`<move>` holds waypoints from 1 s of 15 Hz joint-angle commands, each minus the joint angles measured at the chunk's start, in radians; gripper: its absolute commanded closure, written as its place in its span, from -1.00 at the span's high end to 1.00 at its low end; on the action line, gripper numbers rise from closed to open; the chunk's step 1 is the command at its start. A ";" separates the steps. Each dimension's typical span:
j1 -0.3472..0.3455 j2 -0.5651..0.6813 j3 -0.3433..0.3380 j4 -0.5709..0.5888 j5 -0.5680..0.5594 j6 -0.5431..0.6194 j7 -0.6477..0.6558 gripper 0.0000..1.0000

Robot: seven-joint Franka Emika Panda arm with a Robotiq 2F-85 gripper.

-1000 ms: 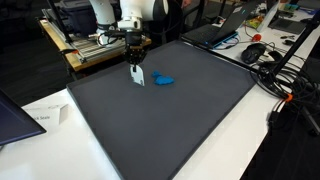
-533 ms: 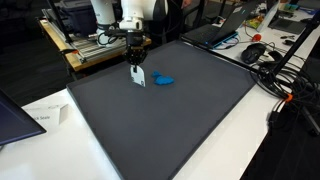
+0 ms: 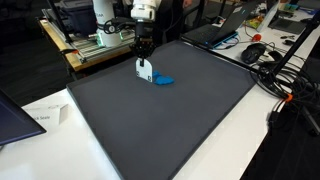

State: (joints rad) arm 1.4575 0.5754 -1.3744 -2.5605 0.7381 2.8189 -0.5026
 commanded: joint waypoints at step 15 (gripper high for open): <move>0.034 -0.006 -0.008 0.046 -0.764 -0.125 0.591 -0.98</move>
State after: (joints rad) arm 1.4541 0.5342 -1.3683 -2.5459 0.0601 2.7601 0.0011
